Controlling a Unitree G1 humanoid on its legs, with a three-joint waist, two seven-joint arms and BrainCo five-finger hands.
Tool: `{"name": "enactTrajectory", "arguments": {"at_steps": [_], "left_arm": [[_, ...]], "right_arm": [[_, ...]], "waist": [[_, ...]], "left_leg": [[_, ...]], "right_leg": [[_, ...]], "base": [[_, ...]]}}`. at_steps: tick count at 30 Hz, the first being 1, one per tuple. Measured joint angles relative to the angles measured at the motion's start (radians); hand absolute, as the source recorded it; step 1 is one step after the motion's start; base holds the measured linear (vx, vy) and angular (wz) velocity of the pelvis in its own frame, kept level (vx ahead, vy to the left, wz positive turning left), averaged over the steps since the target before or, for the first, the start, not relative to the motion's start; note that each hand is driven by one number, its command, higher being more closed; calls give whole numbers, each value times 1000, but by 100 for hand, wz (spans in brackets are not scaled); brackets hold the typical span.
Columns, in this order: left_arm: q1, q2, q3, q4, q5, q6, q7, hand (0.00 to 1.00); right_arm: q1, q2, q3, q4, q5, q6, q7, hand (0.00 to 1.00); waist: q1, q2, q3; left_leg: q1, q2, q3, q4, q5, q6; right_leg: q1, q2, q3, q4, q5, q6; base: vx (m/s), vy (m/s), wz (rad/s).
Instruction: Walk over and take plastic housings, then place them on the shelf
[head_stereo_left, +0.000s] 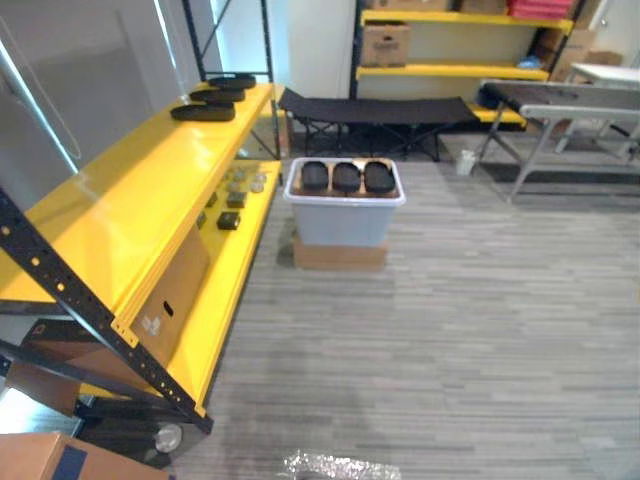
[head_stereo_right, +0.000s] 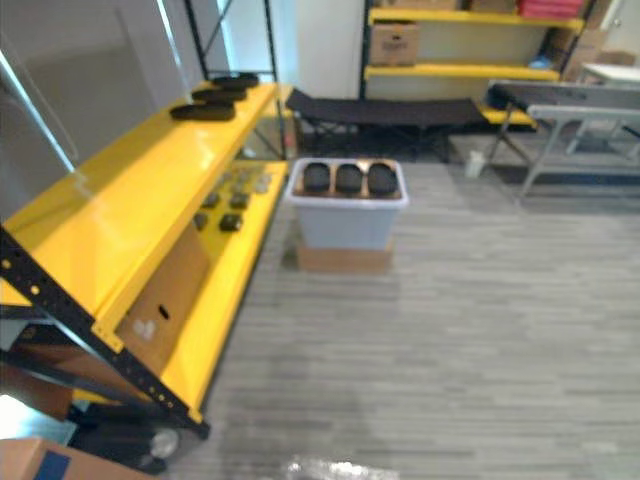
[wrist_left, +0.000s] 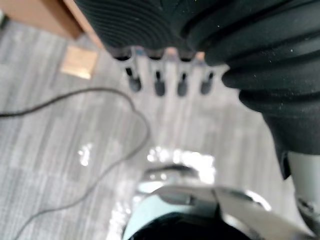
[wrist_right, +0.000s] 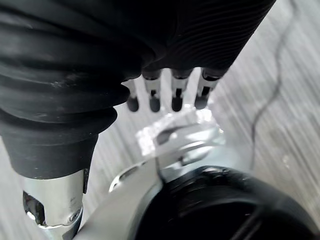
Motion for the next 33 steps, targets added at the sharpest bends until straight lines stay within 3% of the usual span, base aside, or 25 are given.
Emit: {"name": "enactTrajectory", "arguments": {"at_steps": [4,7,12,14,20,24,30,33], "left_arm": [[2,-1,0,12,10,0,-1,0],[1,0,0,17,11,-16,0,0],[-10,15,-2,25,5,-21,-1,0],[-14,16,-7,27,5,-21,12,0],[-17,4,-13,28,4,-21,38,0],[-17,-2,-13,34,3,-21,42,0],[-15,-1,-12,43,-3,-22,39,0],[-12,-2,-11,44,9,-23,35,0]], "right_arm": [[0,6,-15,12,3,-24,-11,0],[-4,14,-26,16,2,-42,-35,0],[-43,33,-44,19,1,-48,-69,0],[-56,36,-44,25,49,-55,-67,0],[-63,38,-52,38,91,-139,-69,0],[-61,39,-49,37,42,-192,-67,0],[-60,34,-13,37,12,-222,-69,0],[-58,35,-14,33,15,-238,-73,0]], "waist": [[-2,-3,-2],[-2,-7,0],[-3,-23,38],[-4,-24,40],[-4,-4,52],[-5,-4,53],[-5,-7,49],[-6,-8,48]], "left_leg": [[93,-6,-1,-107,73,-6],[88,-2,1,-106,96,16],[127,-1,2,-102,87,1],[123,-1,2,-106,86,0],[123,-1,-1,-108,86,0],[121,-1,-4,-109,86,-1],[97,-6,-12,-109,85,0],[75,-19,-15,-108,70,22]], "right_leg": [[59,6,-21,-17,6,14],[62,13,-28,-30,15,23],[110,17,-31,-54,15,24],[109,18,-36,-57,15,24],[109,16,-53,-56,11,28],[106,15,-55,-58,4,29],[85,12,-61,-61,1,28],[27,-15,-71,25,-48,53]], "base": [[105,22,8],[154,-6,7],[89,-15,-1],[-6,-10,2],[-60,4,1],[-78,22,1],[-26,16,3],[45,40,7]]}}
